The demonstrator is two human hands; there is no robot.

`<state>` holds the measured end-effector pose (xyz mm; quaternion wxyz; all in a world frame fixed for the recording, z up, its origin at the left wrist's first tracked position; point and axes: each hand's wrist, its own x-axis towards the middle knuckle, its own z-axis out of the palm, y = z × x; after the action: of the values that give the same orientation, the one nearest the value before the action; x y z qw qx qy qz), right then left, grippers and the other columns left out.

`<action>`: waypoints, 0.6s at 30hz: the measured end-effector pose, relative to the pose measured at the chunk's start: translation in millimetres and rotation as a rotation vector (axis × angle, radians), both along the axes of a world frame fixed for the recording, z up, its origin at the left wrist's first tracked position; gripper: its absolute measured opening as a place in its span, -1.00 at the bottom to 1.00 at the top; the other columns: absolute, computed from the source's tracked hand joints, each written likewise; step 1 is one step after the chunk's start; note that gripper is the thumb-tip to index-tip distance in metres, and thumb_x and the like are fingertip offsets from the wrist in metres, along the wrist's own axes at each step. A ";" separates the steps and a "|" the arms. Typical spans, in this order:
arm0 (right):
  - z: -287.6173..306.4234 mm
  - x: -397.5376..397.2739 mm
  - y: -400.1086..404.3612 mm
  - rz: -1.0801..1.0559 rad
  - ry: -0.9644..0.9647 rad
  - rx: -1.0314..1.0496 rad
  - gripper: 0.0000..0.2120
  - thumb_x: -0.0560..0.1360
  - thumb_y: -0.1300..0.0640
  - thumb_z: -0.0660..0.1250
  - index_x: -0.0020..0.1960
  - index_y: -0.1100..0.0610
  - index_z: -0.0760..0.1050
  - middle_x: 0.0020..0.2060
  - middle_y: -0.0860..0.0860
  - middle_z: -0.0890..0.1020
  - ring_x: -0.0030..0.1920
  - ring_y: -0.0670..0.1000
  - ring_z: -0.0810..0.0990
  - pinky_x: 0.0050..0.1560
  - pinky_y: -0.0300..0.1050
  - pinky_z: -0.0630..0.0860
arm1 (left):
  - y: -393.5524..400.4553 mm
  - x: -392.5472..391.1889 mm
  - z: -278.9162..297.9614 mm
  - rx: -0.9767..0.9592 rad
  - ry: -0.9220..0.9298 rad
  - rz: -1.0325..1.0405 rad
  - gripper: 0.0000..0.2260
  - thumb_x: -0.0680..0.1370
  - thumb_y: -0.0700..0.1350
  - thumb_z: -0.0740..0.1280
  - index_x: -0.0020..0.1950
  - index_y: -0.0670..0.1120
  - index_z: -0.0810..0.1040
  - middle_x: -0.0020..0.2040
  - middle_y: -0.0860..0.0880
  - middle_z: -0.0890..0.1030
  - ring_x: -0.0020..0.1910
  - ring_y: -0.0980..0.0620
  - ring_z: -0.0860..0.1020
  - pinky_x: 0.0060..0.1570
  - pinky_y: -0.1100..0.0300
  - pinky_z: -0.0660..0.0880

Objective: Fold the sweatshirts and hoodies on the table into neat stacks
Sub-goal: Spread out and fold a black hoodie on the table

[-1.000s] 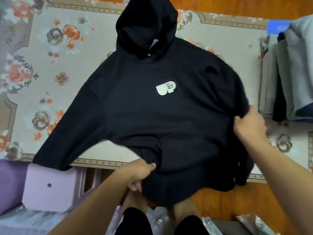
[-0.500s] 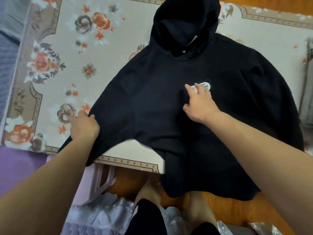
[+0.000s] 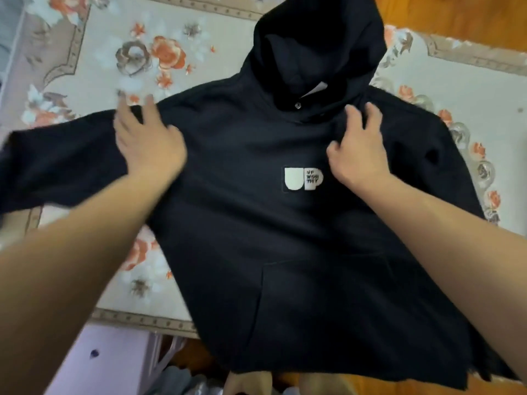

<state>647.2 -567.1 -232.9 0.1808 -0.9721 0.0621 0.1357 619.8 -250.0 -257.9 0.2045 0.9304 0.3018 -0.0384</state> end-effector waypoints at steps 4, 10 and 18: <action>-9.0 68.6 -24.4 -0.138 -0.011 -0.052 -0.37 0.62 0.06 0.22 0.61 0.15 0.06 0.58 0.18 0.09 0.53 0.30 0.13 0.46 0.12 0.19 | -80.5 -3.3 -21.3 0.106 0.027 -0.413 -0.41 0.65 0.03 0.21 0.66 0.02 0.11 0.65 -0.25 -0.02 0.62 -0.31 -0.03 0.58 -0.20 -0.05; -40.2 102.3 -54.3 0.054 -0.029 -0.289 -0.53 0.62 -0.03 0.25 0.41 0.23 0.31 0.33 0.26 0.43 0.33 0.35 0.37 0.29 0.20 0.33 | -105.6 71.9 -33.7 -0.002 -0.046 -0.282 -0.44 0.69 0.03 0.18 0.65 -0.05 0.10 0.63 -0.26 0.08 0.60 -0.29 0.06 0.56 -0.19 0.08; -16.4 115.4 -112.2 0.149 -0.284 -0.280 -0.48 0.54 0.32 0.15 0.46 0.05 0.30 0.05 0.24 0.46 -0.15 0.32 0.50 -0.20 0.08 0.34 | -145.1 156.6 -3.9 0.175 0.122 -0.402 -0.64 0.60 0.08 0.28 0.29 -0.12 0.46 0.25 -0.27 0.49 0.31 -0.34 0.40 0.22 -0.20 0.38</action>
<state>762.6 -679.3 -249.4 0.0402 -0.9990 -0.0176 0.0003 776.3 -395.2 -261.8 0.0927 0.9819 0.1245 -0.1082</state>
